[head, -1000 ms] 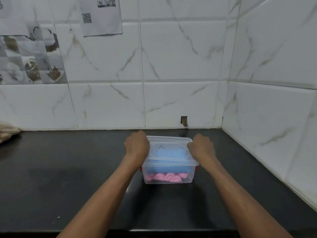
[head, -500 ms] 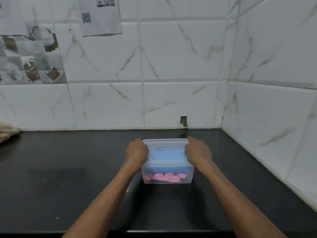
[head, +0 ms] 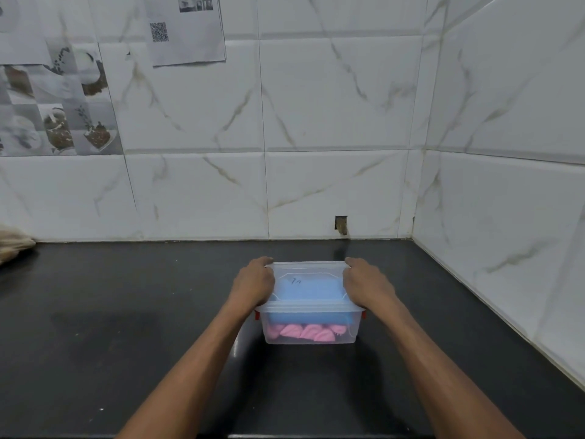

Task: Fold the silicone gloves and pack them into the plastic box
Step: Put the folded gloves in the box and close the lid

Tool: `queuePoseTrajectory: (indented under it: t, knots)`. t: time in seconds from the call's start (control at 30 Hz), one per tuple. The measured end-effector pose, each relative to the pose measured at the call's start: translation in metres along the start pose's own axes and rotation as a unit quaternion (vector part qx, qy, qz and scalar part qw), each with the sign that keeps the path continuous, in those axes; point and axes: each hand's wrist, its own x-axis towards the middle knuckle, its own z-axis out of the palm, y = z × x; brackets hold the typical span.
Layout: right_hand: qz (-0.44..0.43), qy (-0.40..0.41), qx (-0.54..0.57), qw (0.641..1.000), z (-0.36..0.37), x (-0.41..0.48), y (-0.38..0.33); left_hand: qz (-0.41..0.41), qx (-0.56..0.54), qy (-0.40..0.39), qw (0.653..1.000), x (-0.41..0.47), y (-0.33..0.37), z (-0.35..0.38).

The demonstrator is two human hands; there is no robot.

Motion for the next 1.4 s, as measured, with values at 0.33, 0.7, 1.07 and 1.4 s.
queuePoseTrajectory:
  t: [0.33, 0.7, 1.07, 1.4]
  knots:
    - [0.008, 0.022, -0.002, 1.000, 0.004, -0.003, -0.001, 0.247, 0.262, -0.229, 0.904, 0.000, 0.034, 0.011]
    - [0.229, -0.107, 0.506, 0.825, 0.006, -0.030, 0.028, 0.262, 0.278, -0.253, 0.889, 0.002, 0.053, 0.027]
    - [0.135, 0.050, 0.239, 0.960, 0.007, -0.027, 0.002, 0.251, 0.249, -0.248, 0.902, 0.000, 0.057, 0.031]
    - [0.126, 0.061, 0.195, 0.971, 0.003, -0.027, -0.003, 0.271, 0.278, -0.255, 0.886, -0.003, 0.070, 0.040]
